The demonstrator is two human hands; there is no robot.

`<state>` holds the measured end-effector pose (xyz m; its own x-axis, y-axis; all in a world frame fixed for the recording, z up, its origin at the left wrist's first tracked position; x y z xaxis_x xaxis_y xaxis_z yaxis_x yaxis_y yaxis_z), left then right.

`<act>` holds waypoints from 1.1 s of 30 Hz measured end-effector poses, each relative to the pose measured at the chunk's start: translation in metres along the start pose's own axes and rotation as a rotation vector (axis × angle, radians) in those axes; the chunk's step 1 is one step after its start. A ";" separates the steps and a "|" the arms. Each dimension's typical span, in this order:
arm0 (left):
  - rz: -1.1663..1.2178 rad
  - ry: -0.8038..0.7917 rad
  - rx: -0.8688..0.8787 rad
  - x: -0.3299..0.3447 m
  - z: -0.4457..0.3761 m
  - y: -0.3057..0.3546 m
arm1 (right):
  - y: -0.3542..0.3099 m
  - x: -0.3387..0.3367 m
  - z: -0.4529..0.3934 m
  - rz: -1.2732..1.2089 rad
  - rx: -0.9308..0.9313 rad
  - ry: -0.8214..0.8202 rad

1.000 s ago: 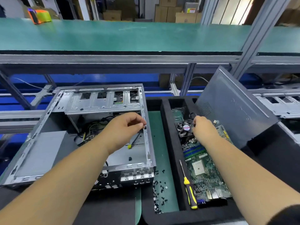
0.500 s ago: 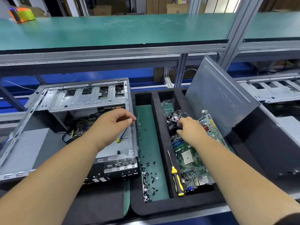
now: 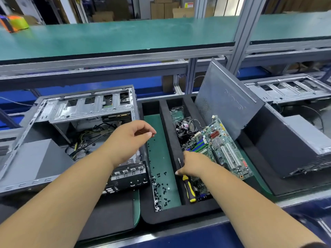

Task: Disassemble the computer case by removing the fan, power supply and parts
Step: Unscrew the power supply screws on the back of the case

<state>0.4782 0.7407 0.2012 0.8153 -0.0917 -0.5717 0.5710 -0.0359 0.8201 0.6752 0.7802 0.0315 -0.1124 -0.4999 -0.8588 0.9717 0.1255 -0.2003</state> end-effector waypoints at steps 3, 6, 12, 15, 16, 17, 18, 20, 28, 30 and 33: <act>0.008 0.016 0.012 -0.007 0.011 -0.002 | 0.002 0.007 0.000 -0.020 0.044 -0.007; 0.020 0.017 0.000 -0.013 0.022 -0.010 | 0.001 0.014 0.001 -0.015 0.064 -0.015; 0.054 0.033 -0.007 -0.033 0.045 -0.031 | -0.003 0.018 0.005 -0.048 0.103 0.018; 0.048 0.060 -0.003 -0.051 0.055 -0.040 | -0.008 0.007 0.012 -0.065 0.099 0.115; 0.048 0.070 -0.001 -0.058 0.058 -0.043 | -0.012 -0.001 0.016 -0.088 0.099 0.177; 0.057 0.080 -0.001 -0.064 0.061 -0.046 | -0.017 -0.013 0.022 -0.119 0.098 0.262; 0.071 0.086 -0.001 -0.071 0.064 -0.050 | -0.023 -0.026 0.029 -0.160 0.097 0.362; 0.083 0.092 -0.006 -0.083 0.071 -0.057 | -0.038 -0.054 0.045 -0.290 0.084 0.548; -0.116 0.273 -0.014 -0.169 0.102 -0.112 | -0.136 -0.125 0.102 -0.466 -0.171 0.900; -0.260 0.306 -0.038 -0.193 0.108 -0.133 | -0.165 -0.120 0.104 -0.405 -0.229 0.805; -0.444 0.311 -0.066 -0.218 0.112 -0.163 | -0.199 -0.093 0.102 -0.313 -0.239 0.597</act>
<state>0.1968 0.6554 0.1951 0.4786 0.2175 -0.8507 0.8635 0.0591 0.5009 0.5137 0.7142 0.1996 -0.5395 0.0029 -0.8420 0.8108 0.2712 -0.5186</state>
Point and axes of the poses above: each hand's wrist, its own z-axis away from the middle knuckle, its own x-axis out of the palm, y = z × x, the point moved 9 cm from there along -z, towards the middle knuckle
